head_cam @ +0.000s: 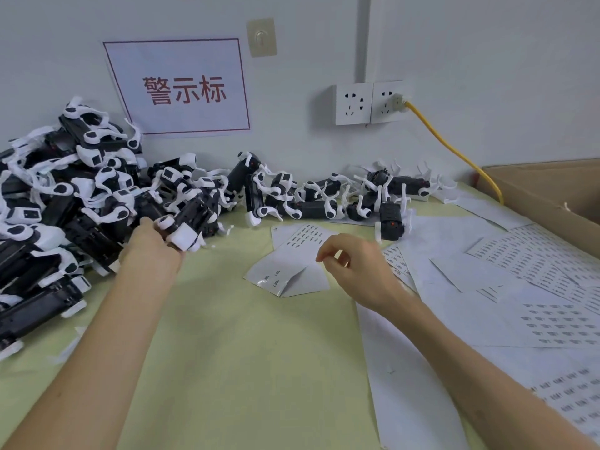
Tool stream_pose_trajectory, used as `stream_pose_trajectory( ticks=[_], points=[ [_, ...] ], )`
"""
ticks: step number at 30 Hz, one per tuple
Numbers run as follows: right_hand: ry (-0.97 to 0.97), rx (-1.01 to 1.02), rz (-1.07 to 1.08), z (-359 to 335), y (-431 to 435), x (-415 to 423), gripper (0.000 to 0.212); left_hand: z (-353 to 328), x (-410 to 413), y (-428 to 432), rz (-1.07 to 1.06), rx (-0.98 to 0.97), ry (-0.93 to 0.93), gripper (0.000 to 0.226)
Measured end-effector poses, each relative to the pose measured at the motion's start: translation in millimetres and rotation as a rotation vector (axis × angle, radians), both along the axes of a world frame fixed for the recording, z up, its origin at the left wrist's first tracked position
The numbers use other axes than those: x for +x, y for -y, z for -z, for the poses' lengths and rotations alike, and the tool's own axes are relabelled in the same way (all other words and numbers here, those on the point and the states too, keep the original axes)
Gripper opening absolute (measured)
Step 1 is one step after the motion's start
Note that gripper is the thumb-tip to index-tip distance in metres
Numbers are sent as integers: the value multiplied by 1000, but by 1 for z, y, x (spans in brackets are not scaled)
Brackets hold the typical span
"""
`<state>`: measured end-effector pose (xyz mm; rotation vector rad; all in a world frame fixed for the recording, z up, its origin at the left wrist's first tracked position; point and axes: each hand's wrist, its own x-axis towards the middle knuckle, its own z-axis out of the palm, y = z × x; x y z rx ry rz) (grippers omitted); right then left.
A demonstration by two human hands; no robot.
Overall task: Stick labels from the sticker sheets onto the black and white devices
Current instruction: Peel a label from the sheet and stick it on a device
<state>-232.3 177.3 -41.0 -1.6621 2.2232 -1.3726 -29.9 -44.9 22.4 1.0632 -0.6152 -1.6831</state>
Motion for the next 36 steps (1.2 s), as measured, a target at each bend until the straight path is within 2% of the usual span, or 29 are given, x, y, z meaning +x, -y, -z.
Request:
stream_pose_trajectory(
  ticks=[2, 5, 7, 8, 10, 12, 14, 16, 20, 24, 26, 30, 33, 36],
  points=[
    [-5, 2, -3, 1, 0, 0, 26, 3, -1, -5, 80, -37, 45, 34],
    [0, -28, -7, 2, 1, 0, 24, -5, -11, -23, 256, -129, 29, 44],
    [8, -73, 7, 3, 1, 0, 29, -1, -16, -33, 376, -202, 23, 28],
    [7, -96, 19, 4, 1, 0, 36, 2, -19, -38, 407, -220, 47, 19],
    [-5, -134, 17, 3, 1, 0, 57, 12, -22, -43, 460, -214, 98, 17],
    [-41, -144, -33, 3, 0, 1, 79, 23, -25, -48, 529, -144, 33, 7],
    [-102, -121, -92, 3, 0, 3, 90, 34, -28, -54, 558, -60, -20, 15],
    [-174, -105, -121, 3, 2, 7, 87, 42, -34, -61, 569, -17, -4, 23],
    [-197, -114, -168, 0, 0, 10, 77, 57, -43, -74, 661, -33, 68, 19],
    [-195, -107, -52, -3, -6, 12, 63, 64, -39, -69, 668, -222, 221, 10],
    [-131, -150, 9, -5, -6, 15, 56, 65, -37, -68, 638, -292, 309, 11],
    [79, -257, 81, -9, -8, 9, 58, 68, -35, -73, 644, -466, 378, 26],
    [219, -384, 137, -10, -7, 3, 55, 69, -36, -85, 796, -542, 315, 25],
    [271, -453, 197, -7, -4, 3, 57, 63, -39, -95, 898, -618, 242, 29]
  ],
)
